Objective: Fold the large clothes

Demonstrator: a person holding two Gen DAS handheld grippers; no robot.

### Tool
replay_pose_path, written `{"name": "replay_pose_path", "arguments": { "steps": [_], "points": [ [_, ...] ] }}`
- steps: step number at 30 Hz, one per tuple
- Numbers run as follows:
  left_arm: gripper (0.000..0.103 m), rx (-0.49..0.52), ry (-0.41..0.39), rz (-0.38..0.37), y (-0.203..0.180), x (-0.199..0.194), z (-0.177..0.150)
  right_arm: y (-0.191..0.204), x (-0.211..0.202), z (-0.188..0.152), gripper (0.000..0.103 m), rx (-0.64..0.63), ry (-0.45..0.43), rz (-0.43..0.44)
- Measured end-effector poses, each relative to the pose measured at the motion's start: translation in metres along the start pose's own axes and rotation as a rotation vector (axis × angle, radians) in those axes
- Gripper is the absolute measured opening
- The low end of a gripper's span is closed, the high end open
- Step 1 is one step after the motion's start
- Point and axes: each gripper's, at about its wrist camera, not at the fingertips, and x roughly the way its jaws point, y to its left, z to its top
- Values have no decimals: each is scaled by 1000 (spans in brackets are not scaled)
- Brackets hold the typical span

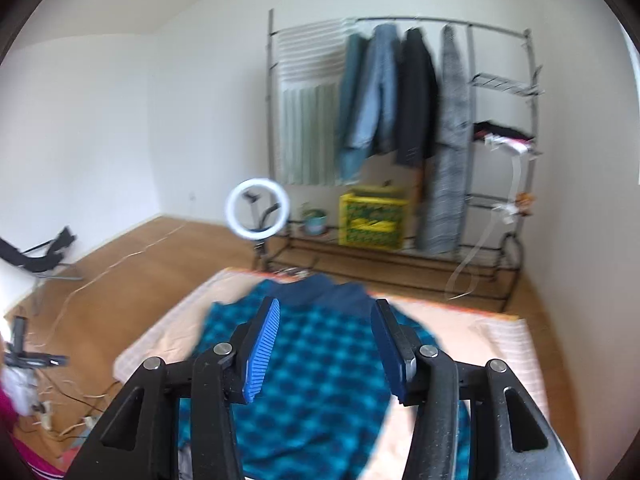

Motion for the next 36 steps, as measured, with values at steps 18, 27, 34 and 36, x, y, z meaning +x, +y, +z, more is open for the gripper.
{"name": "replay_pose_path", "arguments": {
  "steps": [18, 27, 34, 36],
  "points": [
    [64, -71, 83, -79, -9, 126, -26, -39, 59, -63, 59, 100, 137, -67],
    [64, -23, 158, 20, -33, 246, -53, 5, 142, -106, 59, 94, 242, 68],
    [54, -92, 152, 37, -18, 265, -58, 37, 183, -111, 59, 65, 285, 146],
    [26, -80, 143, 20, -18, 265, -58, 51, 197, -112, 59, 51, 299, 170]
  ]
}}
